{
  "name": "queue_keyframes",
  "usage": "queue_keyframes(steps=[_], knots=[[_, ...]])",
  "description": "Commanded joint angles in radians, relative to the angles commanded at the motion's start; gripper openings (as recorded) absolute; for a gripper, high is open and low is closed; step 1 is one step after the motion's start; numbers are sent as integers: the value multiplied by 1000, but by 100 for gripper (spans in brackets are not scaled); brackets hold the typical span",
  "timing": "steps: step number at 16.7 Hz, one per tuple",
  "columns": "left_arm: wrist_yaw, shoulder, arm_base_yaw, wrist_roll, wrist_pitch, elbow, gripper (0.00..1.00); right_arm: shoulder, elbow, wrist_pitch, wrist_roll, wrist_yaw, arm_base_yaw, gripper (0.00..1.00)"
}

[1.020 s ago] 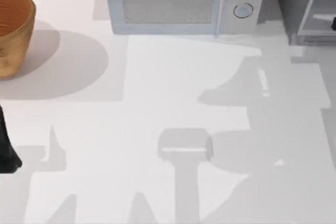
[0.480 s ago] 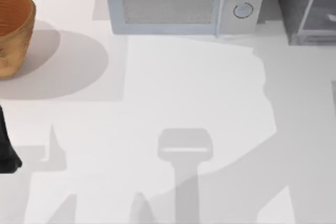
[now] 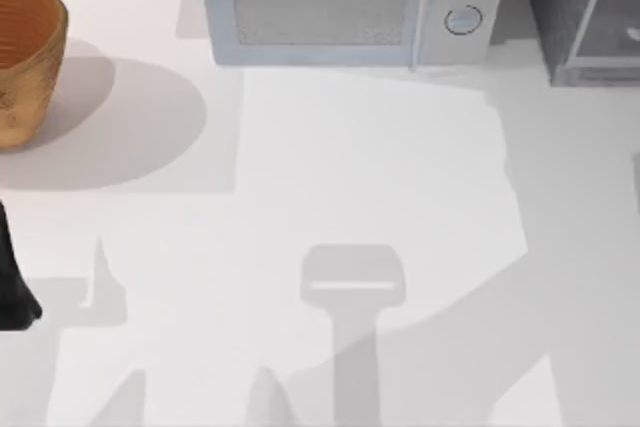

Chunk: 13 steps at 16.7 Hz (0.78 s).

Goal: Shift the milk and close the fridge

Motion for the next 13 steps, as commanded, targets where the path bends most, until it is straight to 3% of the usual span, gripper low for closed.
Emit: queue_keyframes(steps=[3, 13], knots=[[0, 0, 0, 0, 0, 0, 100, 0, 0, 0, 0, 0, 0, 0], [0, 0, 0, 0, 0, 0, 100, 0, 0, 0, 0, 0, 0, 75]])
